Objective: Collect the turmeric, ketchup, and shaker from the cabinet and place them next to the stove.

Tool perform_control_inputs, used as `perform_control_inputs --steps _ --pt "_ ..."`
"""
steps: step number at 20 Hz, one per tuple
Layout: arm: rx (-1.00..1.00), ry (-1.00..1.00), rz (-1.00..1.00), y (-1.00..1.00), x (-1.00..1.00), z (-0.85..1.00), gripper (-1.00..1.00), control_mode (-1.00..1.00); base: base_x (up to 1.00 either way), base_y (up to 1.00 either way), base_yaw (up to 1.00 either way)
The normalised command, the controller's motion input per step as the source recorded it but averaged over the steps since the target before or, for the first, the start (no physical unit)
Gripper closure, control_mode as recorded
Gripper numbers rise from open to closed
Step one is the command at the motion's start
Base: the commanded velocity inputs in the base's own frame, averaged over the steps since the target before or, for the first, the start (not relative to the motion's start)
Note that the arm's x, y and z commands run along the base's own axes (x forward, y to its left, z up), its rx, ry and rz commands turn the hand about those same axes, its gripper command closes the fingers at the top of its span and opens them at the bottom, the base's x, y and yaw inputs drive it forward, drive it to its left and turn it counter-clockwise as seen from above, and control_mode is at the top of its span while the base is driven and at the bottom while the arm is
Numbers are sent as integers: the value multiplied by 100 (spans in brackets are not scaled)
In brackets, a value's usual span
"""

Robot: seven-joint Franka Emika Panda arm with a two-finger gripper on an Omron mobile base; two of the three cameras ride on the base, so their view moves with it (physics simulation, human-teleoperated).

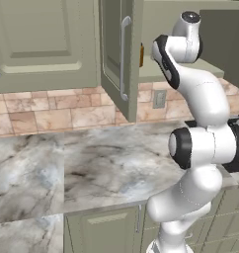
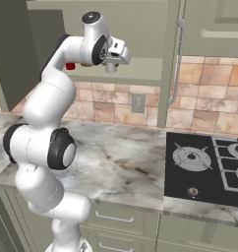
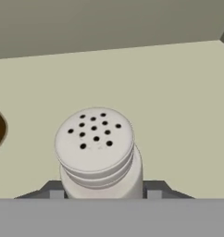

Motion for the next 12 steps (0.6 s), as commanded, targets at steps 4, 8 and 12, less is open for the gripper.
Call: perform_control_inputs --steps 4,8,12 --pt "0 0 0 -2 -56 -21 100 -100 0 0 0" --pt "0 0 0 -5 -75 -26 100 -100 0 0 0" --pt "0 0 0 -1 -86 -40 100 -100 0 0 0"
